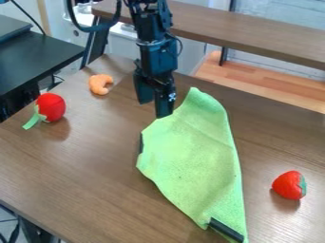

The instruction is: Move cloth from bottom right of the table to the top left of the table

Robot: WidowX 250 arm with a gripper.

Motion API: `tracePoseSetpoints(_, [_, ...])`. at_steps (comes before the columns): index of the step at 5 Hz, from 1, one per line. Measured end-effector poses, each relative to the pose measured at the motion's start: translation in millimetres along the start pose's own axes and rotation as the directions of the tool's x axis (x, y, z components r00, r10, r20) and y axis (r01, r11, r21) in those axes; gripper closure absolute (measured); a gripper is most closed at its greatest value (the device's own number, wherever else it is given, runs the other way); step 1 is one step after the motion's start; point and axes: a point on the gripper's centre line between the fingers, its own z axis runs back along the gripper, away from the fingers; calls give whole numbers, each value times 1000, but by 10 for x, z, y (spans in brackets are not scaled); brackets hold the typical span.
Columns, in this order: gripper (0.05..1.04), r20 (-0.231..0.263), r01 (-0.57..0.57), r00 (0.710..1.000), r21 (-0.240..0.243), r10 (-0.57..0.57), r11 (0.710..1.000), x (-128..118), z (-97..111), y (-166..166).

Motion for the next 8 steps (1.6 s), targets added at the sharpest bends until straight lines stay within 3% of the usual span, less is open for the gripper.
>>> tracePoseSetpoints(1, [83,-31,-13,999,-12,13,1000,-25,-128,8])
tracePoseSetpoints(2, [83,-159,-45,986,18,47,999,4,-338,-94])
tracePoseSetpoints(3, [83,-189,19,982,-10,-20,1000,98,-514,-192])
tracePoseSetpoints(4, [83,-176,124,978,54,-113,991,150,-635,-256])
tracePoseSetpoints(5, [83,-99,274,960,152,-261,950,297,-562,-449])
tracePoseSetpoints(6, [83,-4,323,943,232,-332,917,348,-425,-472])
tracePoseSetpoints(7, [83,42,327,938,230,-345,917,406,-428,-504])
tracePoseSetpoints(8, [83,71,343,930,194,-362,919,516,-424,-551])
